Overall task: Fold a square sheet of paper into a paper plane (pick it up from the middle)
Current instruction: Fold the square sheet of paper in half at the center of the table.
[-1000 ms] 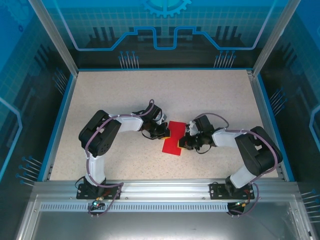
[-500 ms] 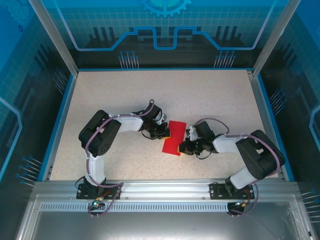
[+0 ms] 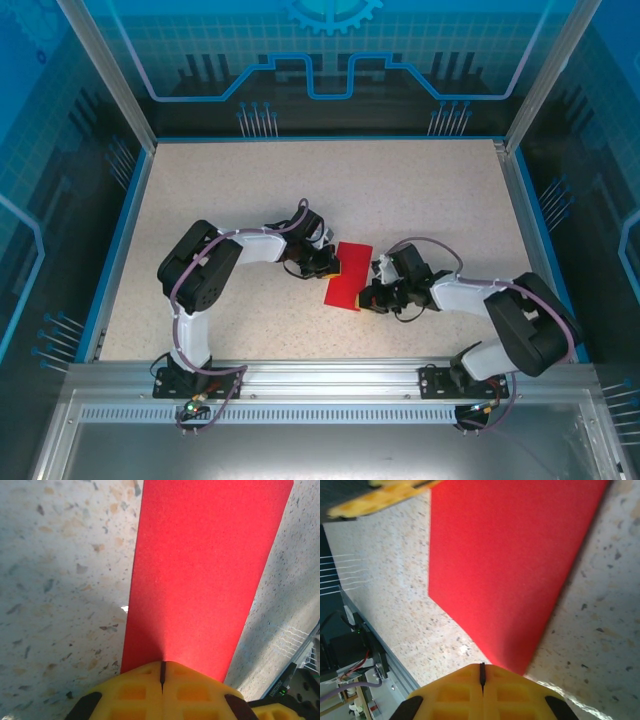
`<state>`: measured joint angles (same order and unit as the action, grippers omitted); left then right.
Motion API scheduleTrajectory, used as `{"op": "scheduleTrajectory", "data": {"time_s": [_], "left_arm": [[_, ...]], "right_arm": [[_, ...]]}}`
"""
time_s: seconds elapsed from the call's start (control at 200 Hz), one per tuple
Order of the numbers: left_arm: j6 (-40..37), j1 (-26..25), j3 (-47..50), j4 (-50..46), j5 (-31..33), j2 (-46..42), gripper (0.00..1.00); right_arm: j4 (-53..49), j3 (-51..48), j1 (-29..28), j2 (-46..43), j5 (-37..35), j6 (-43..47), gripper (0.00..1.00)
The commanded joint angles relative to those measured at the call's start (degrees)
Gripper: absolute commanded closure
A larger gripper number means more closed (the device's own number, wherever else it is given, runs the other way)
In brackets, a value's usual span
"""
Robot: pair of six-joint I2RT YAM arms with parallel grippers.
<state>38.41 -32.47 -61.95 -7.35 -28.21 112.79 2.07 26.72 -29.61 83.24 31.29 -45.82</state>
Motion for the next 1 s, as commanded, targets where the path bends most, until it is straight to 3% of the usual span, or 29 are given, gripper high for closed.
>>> {"op": "scheduleTrajectory", "data": {"time_s": [0.0,0.185,0.365,0.55,0.75,0.995], "left_arm": [[-1.6,-0.4,2.4,-7.5,6.7,5.5,1.00],[-2.0,-0.5,2.0,-8.2,6.9,5.8,1.00],[-2.2,-0.5,2.4,-8.6,7.2,5.6,1.00],[-2.2,-0.5,2.6,-8.3,7.4,5.6,1.00],[-2.2,-0.5,2.6,-8.1,6.9,5.7,1.00],[-2.3,-0.4,2.6,-8.1,6.8,5.7,1.00]], "right_arm": [[-3.1,2.3,-0.8,1.3,1.5,3.1,0.96],[-6.4,2.5,-0.1,4.3,0.3,5.4,0.97],[-8.1,4.8,1.0,-1.4,0.5,5.0,0.96],[-5.3,7.6,7.2,-2.9,1.5,3.4,0.94],[-1.2,13.0,14.1,6.1,1.5,1.9,0.96],[-3.6,23.1,16.0,17.6,0.8,5.8,0.97]]}}
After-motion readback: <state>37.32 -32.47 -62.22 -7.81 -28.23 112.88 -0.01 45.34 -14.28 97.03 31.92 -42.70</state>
